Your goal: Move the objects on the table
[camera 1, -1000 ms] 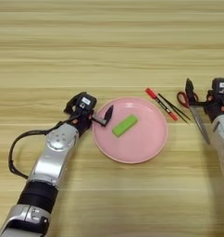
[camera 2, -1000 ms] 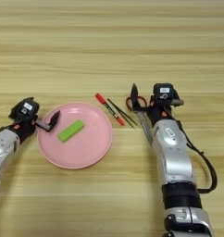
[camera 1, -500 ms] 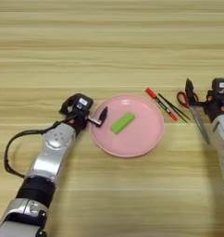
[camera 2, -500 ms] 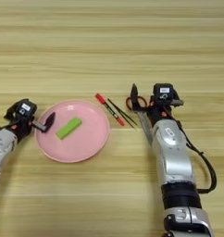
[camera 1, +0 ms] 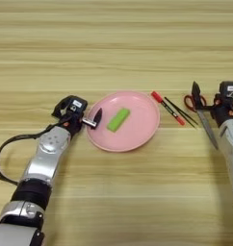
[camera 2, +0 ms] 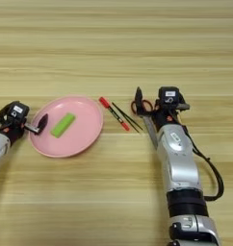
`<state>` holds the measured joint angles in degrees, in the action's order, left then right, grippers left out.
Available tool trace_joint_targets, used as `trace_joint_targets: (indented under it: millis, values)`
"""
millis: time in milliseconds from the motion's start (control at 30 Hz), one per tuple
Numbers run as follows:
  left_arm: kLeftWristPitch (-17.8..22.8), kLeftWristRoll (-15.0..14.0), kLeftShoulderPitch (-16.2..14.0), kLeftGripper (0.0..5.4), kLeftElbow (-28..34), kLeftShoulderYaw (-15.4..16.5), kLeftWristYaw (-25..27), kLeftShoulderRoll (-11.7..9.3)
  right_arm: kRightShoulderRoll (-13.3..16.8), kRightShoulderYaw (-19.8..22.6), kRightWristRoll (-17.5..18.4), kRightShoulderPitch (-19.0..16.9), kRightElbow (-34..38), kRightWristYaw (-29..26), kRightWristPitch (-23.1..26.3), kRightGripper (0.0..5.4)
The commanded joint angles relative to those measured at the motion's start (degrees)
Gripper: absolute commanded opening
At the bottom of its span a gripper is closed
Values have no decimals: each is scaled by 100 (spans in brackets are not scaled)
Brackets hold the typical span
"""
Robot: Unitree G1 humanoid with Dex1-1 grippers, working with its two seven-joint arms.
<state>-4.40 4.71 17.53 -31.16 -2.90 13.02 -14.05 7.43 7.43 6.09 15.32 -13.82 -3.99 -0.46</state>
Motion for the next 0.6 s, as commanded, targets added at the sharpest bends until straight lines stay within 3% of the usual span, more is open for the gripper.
trace_joint_targets:
  millis: [33, 367, 600]
  values:
    - [13, 10, 22, 539, -131, 87, -11, -125, -25, 28, 8, 77, -24, 49, 93, 540]
    - [-3, -138, -14, 539, -56, 451, -3, -424, -36, 19, -8, 85, -57, 58, 86, 540]
    - [-10, -140, -25, 539, -25, 532, 8, -444, -43, 9, -17, 92, -82, 54, 79, 540]
